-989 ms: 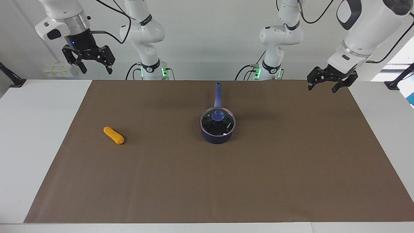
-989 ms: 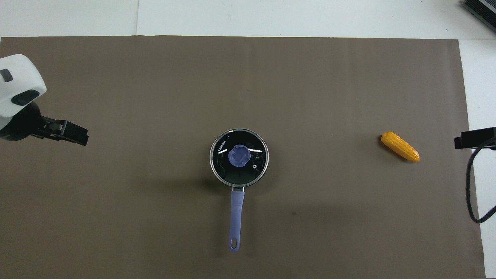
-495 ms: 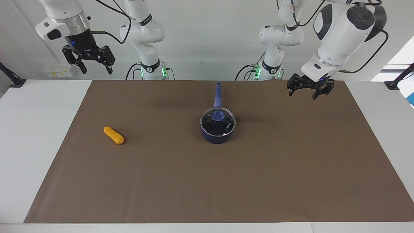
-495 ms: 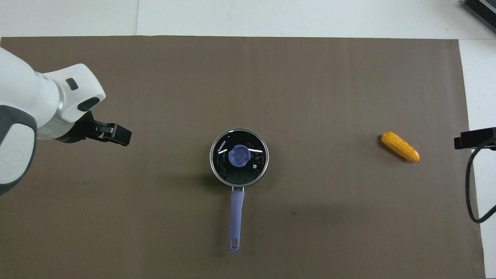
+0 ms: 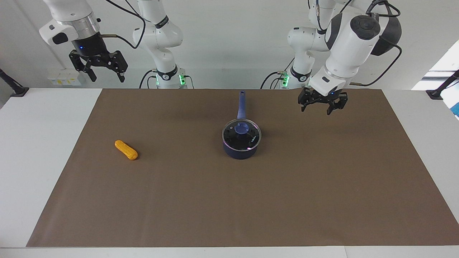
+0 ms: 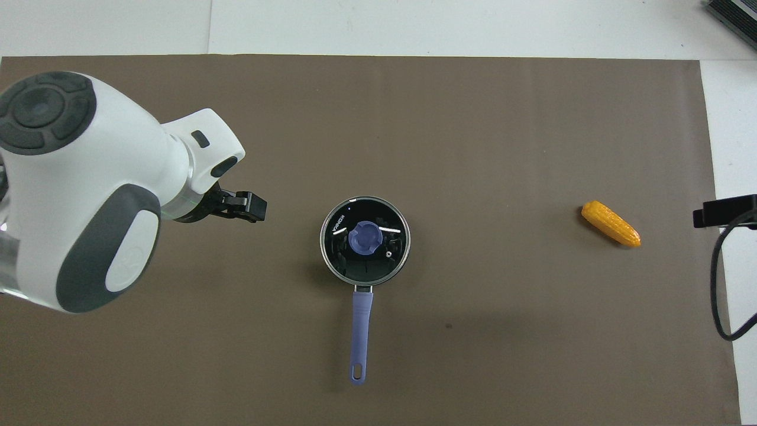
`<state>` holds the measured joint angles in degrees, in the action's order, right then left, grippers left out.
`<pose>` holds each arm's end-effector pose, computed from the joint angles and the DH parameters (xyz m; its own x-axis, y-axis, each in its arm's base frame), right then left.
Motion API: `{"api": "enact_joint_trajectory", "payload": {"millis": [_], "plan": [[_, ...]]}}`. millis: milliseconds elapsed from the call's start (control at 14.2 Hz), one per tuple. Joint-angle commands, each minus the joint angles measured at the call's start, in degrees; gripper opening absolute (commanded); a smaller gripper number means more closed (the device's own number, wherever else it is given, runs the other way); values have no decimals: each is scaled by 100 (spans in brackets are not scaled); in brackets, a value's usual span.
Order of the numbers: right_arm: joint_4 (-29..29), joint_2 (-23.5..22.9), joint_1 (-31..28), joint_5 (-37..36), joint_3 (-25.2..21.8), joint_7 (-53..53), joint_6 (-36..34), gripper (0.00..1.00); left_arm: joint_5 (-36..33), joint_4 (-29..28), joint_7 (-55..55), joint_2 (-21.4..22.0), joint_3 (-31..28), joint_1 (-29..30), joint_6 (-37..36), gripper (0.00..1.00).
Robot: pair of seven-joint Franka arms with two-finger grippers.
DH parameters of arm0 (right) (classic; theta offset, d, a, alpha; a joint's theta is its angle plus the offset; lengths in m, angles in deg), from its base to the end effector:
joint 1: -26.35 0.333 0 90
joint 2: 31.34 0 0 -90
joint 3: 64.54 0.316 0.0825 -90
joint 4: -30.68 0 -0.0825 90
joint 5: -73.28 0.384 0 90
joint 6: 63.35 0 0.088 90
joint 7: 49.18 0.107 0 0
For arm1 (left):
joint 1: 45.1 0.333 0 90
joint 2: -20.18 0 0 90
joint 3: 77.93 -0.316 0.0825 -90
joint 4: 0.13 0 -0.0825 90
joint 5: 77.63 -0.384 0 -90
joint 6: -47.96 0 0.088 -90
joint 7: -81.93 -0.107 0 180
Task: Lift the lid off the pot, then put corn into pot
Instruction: 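Lower the left gripper and grasp the purple lid knob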
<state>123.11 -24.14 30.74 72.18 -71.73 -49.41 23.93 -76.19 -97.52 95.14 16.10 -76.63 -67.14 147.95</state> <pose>0.5092 -0.0318 0.6667 0.9984 -0.0453 0.0348 -0.0454 -0.9990 0.0036 0.5343 -0.2326 0.5376 0.9847 -0.1715 -0.0312 -0.1709 -0.9851 0.0196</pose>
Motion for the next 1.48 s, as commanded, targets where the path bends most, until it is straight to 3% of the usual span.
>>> {"api": "enact_joint_trajectory", "payload": {"millis": [0,495,777,1413], "plan": [[108,115,-43,13,33,-117,17,100,23,-79,610,-136,-94,-422,362,100],[152,63,-43,22,51,-179,315,100,14,79,1973,-900,-94,-1257,1180,100],[274,-218,-96,31,25,-740,508,100,-39,290,2747,-1436,-103,-1671,1584,100],[1777,-886,-412,75,16,-4182,2283,100,-30,-86,2775,-1403,-94,-1839,1831,100]]}}
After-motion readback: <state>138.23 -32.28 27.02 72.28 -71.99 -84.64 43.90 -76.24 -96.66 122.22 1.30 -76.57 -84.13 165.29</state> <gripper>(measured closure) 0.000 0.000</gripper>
